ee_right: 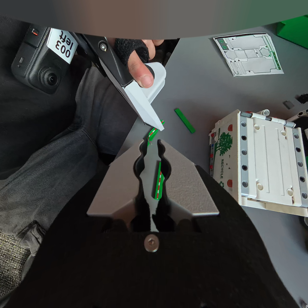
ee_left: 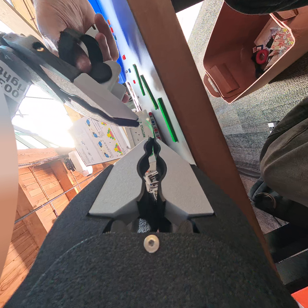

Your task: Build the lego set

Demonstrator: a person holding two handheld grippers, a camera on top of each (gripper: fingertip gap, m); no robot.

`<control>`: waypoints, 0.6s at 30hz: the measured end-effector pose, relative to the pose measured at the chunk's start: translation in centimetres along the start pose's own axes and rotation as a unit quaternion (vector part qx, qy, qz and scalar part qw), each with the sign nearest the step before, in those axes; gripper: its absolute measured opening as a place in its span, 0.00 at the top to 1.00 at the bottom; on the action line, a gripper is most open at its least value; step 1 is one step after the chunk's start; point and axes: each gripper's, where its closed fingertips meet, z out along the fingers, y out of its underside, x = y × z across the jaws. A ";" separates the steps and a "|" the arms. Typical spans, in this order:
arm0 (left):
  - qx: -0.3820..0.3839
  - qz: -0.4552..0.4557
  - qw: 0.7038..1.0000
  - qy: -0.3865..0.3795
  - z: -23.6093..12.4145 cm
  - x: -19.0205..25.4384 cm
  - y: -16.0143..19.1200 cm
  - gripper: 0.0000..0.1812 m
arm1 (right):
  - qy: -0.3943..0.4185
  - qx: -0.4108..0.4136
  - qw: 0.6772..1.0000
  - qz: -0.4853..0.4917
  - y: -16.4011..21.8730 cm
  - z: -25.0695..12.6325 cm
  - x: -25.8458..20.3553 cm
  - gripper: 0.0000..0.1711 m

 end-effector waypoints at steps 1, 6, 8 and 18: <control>0.000 0.000 1.000 0.001 0.0 0.0 0.0 1.00 | -0.002 0.001 1.000 0.000 0.0 0.0 0.0 0.93; 0.000 -0.001 1.000 0.001 -0.1 -0.1 0.1 1.00 | -0.016 -0.003 1.000 0.000 0.4 0.2 -0.4 0.97; 0.004 0.001 1.000 0.000 -0.2 -0.1 -0.1 1.00 | -0.013 0.003 1.000 -0.009 0.2 0.1 -0.5 0.99; 0.031 -0.163 0.983 0.082 -0.9 0.4 -0.2 0.96 | 0.041 -0.003 0.985 -0.165 -0.3 0.1 -0.7 1.00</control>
